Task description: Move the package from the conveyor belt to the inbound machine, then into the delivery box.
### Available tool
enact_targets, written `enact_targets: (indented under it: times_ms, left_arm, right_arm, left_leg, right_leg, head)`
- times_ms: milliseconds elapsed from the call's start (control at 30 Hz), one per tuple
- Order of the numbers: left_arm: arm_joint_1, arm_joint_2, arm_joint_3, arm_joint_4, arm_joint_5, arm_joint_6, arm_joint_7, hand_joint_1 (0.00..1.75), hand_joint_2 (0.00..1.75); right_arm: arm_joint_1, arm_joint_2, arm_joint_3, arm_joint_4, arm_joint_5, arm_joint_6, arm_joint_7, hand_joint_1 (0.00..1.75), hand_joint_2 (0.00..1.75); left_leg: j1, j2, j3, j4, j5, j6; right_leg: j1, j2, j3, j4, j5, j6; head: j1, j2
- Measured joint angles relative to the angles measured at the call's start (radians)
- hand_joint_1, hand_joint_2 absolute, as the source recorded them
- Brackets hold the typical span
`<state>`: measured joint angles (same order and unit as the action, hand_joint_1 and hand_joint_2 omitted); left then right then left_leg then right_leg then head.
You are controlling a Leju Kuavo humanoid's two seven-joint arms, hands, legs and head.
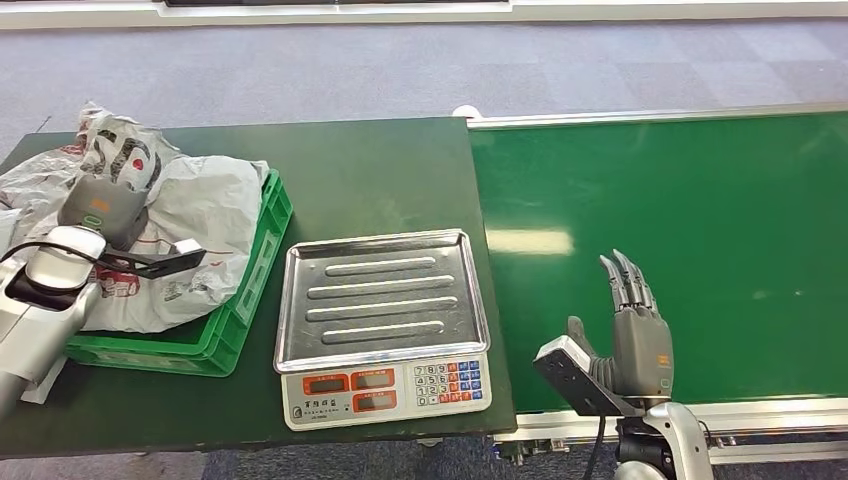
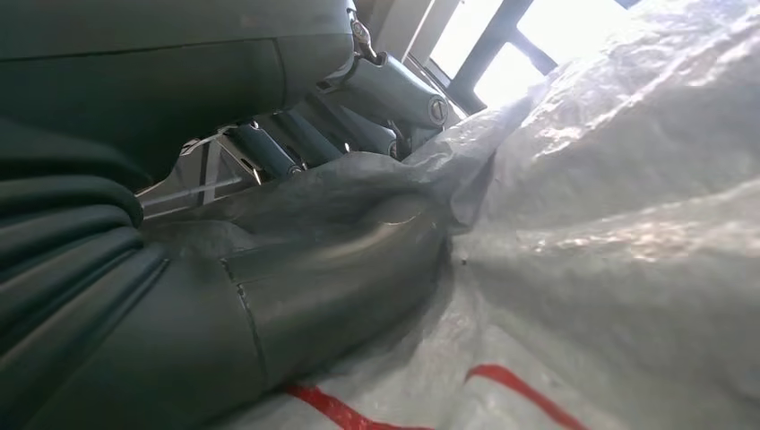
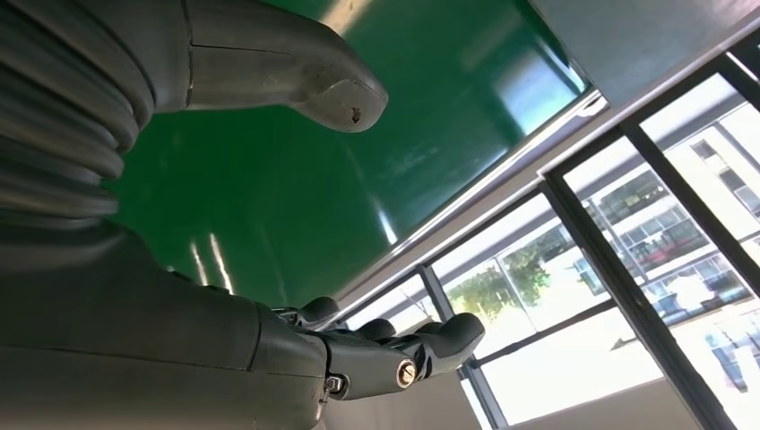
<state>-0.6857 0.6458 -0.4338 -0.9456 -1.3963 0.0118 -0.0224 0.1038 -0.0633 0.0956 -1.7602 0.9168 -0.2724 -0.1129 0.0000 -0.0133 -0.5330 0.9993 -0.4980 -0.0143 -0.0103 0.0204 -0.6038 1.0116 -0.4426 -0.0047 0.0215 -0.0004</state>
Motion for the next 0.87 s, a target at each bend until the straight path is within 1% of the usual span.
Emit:
enact_targets:
  times_ms: [67,100,133,200,333,433,567,667,833,867]
  left_arm:
    - [0.004,-0.002,0.004,0.003,-0.004,0.001,-0.003,0.47,1.75]
    - [0.004,-0.005,0.006,0.006,-0.008,0.006,-0.003,0.03,1.31]
    - [0.004,-0.011,0.009,0.010,-0.011,0.016,-0.001,0.00,0.87]
    - [0.004,-0.035,0.014,0.017,-0.007,0.046,0.007,0.00,0.00]
    - [0.004,-0.093,0.032,-0.007,0.055,0.080,0.002,0.00,0.00]
    - [0.004,-0.125,0.050,-0.083,0.126,0.065,-0.017,0.00,0.00]
    - [0.004,-0.153,0.076,-0.199,0.192,0.046,-0.031,0.00,0.00]
    - [0.007,-0.183,0.089,-0.265,0.168,0.072,-0.009,0.00,0.00]
    - [0.043,-0.240,0.085,-0.344,0.054,0.141,0.030,0.00,0.00]
    - [0.048,-0.244,0.084,-0.350,0.042,0.148,0.033,0.00,0.00]
  right_arm:
    - [0.004,0.000,-0.002,-0.004,0.002,0.000,0.003,0.00,1.75]
    - [0.006,0.000,-0.003,-0.006,0.006,0.000,0.006,0.00,1.75]
    - [0.009,0.000,-0.005,-0.009,0.012,0.000,0.008,0.00,1.75]
    - [0.015,0.000,-0.008,-0.013,0.029,0.004,0.016,0.00,1.75]
    - [0.022,0.001,-0.010,-0.015,0.073,0.018,0.034,0.00,0.00]
    - [0.028,0.001,-0.010,-0.015,0.101,0.024,0.042,0.00,0.00]
    - [0.036,0.001,-0.010,-0.015,0.141,0.039,0.052,0.00,1.75]
    - [0.040,0.000,-0.010,-0.015,0.203,0.048,0.079,0.00,1.75]
    - [0.037,-0.006,-0.010,-0.010,0.286,0.051,0.114,0.00,1.75]
    - [0.037,-0.007,-0.010,-0.009,0.293,0.052,0.118,0.00,1.75]
  left_leg:
    - [0.000,0.000,0.000,0.000,0.000,0.000]
    - [0.000,0.000,0.000,0.000,0.000,0.000]
    - [0.000,0.000,0.000,0.000,0.000,0.000]
    - [0.000,-0.002,0.000,0.000,0.000,0.000]
    - [0.000,-0.002,0.000,0.000,0.000,0.000]
    - [0.000,-0.001,0.000,0.001,0.000,0.000]
    - [0.000,-0.001,-0.001,0.001,0.000,0.000]
    - [0.000,-0.001,-0.001,0.000,0.000,0.000]
    - [0.000,-0.001,-0.001,0.000,0.000,0.000]
    - [0.000,-0.001,-0.001,0.000,0.000,0.000]
  right_leg:
    - [0.000,0.000,0.000,0.000,0.000,0.000]
    - [0.000,0.000,0.000,0.000,0.000,0.000]
    - [0.000,0.000,0.000,0.000,0.000,0.000]
    - [0.000,-0.001,0.000,0.000,0.000,0.000]
    - [0.000,-0.002,0.000,0.000,0.000,0.000]
    - [0.000,-0.002,0.000,0.000,0.000,0.000]
    - [0.000,-0.002,-0.001,0.000,0.000,0.000]
    - [0.000,-0.002,-0.001,0.000,0.000,0.000]
    - [-0.001,-0.002,-0.001,0.000,0.000,0.000]
    - [-0.001,-0.002,-0.001,0.000,0.000,0.000]
  head:
    - [0.000,0.000]
    - [0.000,0.000]
    - [0.000,0.000]
    - [0.000,0.000]
    - [0.000,0.000]
    - [0.000,0.000]
    - [0.000,0.000]
    - [0.000,0.000]
    - [0.000,0.000]
    - [0.000,0.000]
